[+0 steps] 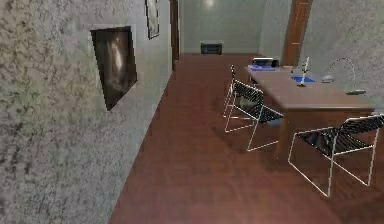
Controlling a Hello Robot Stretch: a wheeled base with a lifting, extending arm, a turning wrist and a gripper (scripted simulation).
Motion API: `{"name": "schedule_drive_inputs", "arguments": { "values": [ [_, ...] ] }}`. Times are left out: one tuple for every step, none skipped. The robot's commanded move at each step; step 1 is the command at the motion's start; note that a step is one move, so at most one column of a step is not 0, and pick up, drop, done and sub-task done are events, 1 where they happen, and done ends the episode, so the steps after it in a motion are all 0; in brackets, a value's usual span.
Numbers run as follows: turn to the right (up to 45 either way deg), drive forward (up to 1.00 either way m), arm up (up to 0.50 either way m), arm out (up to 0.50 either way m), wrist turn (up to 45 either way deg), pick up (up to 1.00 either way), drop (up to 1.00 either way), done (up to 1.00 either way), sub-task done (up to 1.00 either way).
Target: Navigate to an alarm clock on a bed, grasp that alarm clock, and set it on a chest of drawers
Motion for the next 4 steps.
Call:
{"name": "schedule_drive_inputs", "arguments": {
  "values": [
    [0.0, 1.00, 0.00, 0.00, 0.0, 0.00, 0.00, 0.00, 0.00],
    [0.0, 1.00, 0.00, 0.00, 0.0, 0.00, 0.00, 0.00, 0.00],
    [0.0, 1.00, 0.00, 0.00, 0.0, 0.00, 0.00, 0.00, 0.00],
    [0.0, 1.00, 0.00, 0.00, 0.0, 0.00, 0.00, 0.00, 0.00]
  ]
}}
